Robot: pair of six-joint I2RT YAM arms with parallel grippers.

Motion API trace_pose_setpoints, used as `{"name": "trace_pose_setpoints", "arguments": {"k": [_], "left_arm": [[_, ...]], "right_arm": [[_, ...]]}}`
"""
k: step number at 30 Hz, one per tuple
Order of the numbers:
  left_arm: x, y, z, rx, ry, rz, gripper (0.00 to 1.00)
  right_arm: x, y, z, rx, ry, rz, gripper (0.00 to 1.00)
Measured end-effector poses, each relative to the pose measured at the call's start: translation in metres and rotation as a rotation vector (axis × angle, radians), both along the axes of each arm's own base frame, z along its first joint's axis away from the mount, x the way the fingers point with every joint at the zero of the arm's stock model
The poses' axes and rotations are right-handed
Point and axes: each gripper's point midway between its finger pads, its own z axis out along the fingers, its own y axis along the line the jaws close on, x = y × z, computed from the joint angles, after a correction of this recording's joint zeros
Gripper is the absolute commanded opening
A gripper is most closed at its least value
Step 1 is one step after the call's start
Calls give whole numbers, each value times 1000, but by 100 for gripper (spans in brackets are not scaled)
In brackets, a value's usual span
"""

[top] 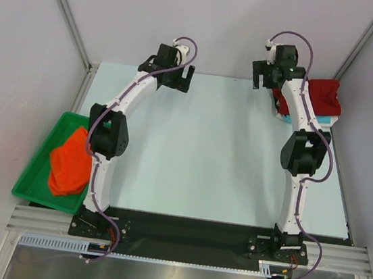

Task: Fold and stack the t-shirts
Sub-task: Neatly place the folded tshirt to the corner

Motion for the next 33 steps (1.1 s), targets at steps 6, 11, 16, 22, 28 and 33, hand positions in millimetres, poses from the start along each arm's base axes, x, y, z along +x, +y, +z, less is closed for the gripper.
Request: {"name": "trace_pose_setpoints", "arguments": {"k": [6, 11, 16, 22, 28, 33], "left_arm": [[-15, -1, -11, -11, 67, -42, 100], [-33, 1, -31, 34, 130, -99, 100], [-45, 4, -48, 97, 172, -116, 100], [-54, -17, -48, 118, 165, -158, 100], [-61, -33, -48, 121, 163, -191, 100], [-62, -35, -48, 115, 164, -199, 100]], "right_arm": [[9, 10, 18, 127, -33, 65, 100], [30, -54, 10, 214, -51, 25, 100], [34, -143, -41, 211, 9, -114, 99], [35, -186, -87, 176, 59, -182, 100], [43, -198, -80, 104, 23, -194, 100], [45, -215, -69, 70, -12, -209, 99]]}}
